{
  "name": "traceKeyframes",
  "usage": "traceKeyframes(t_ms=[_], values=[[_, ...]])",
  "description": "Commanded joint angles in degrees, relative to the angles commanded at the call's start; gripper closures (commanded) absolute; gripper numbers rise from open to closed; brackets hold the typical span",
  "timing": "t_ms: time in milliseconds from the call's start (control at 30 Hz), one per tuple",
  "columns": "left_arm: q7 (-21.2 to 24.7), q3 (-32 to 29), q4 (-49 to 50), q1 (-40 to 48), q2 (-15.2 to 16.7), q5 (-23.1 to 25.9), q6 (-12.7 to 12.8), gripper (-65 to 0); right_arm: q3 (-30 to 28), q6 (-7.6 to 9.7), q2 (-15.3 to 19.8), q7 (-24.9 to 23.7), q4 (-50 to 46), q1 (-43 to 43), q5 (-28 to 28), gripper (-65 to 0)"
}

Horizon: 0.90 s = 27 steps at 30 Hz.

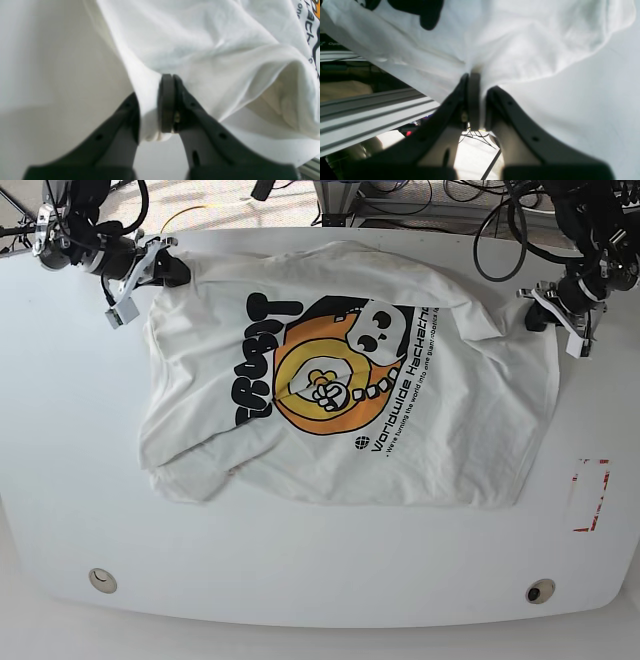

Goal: Fold the T-shirt properly
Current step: 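Pull the shirt edge with both grippers away from the body to spread it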

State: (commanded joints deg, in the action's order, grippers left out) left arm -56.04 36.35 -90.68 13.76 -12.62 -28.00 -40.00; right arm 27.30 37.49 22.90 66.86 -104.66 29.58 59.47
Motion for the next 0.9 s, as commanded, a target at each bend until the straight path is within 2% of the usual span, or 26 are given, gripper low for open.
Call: traceKeyframes(t_ms=[167, 300, 400, 500, 700, 800, 900], values=[[0.0, 0.3, -8.1, 0.0, 0.0, 0.0, 0.0, 0.0, 6.9, 0.09, -2.1, 0.0, -1.0, 1.9, 0.0, 0.0], [-0.1, 0.0, -13.7, -0.1, -0.1, 0.1, 0.0, 0.0, 11.2, 2.51, -2.3, 0.1, -1.0, 1.5, 0.0, 0.0], [-0.4, -0.2, -18.1, -0.4, -0.1, 0.1, 0.0, 0.0, 12.9, 2.51, -2.2, 0.1, -1.0, 1.1, 0.1, 0.0], [-0.4, -2.4, -20.8, -3.1, -0.4, 0.1, 0.0, 0.0, 14.8, 2.51, -2.2, 0.6, -1.1, -1.8, 0.1, 0.0], [-0.4, -4.1, -22.8, -8.4, -0.4, 0.1, 0.0, 0.0, 21.0, 2.51, -1.8, 6.2, -0.8, -11.2, -0.1, 0.0], [-0.4, -5.9, -22.9, -11.4, -0.4, 0.1, 0.0, 0.0, 21.1, 2.51, 0.5, 6.3, -0.8, -14.5, -0.1, 0.0], [-1.6, -6.2, -22.9, -15.4, -0.7, 0.1, 0.0, 0.0, 21.2, 2.51, 1.4, 6.3, -0.6, -18.2, -0.1, 0.0]])
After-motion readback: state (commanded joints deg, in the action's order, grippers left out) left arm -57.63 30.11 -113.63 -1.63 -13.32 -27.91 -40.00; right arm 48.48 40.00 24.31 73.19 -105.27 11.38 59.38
